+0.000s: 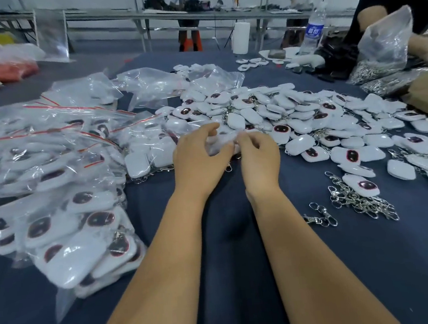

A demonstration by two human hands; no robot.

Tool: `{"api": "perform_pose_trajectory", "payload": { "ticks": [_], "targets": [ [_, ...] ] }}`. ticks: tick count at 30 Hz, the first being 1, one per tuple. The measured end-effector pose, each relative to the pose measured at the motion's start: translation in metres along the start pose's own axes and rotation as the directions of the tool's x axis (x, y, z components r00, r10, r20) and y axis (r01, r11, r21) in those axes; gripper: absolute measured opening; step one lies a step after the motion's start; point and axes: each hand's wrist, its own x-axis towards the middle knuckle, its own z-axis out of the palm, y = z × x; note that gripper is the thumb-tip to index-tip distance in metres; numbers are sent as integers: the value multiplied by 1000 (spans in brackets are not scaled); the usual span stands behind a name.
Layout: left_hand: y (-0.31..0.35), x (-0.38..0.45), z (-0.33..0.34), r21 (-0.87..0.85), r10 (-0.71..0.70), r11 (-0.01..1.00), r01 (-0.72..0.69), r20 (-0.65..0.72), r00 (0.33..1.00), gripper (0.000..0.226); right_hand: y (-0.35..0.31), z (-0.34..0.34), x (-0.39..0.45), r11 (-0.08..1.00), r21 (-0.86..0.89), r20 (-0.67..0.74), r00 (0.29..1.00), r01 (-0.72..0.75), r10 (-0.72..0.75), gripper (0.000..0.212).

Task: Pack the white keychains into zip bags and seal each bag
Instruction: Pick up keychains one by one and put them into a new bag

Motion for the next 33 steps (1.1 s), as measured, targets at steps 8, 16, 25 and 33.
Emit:
{"api": "perform_pose_trajectory", "payload": {
  "ticks": [8,16,25,33],
  "targets": [
    [7,-20,-12,-325,-81,943,75,-6,997,20,-9,-24,-15,907,383,59,984,-177,167,26],
    [19,-17,-16,-746,-397,611,264,0,918,22,-12,-41,-26,921,330,379,922,-207,72,32],
    [15,-10,-25,-939,-514,139,314,202,834,34,-4,-41,-22,962,178,505,858,-207,91,71],
    [8,-16,-27,-570,-399,819,60,-491,775,48,-5,-38,-22,944,254,308,943,-212,129,23]
  ]
}}
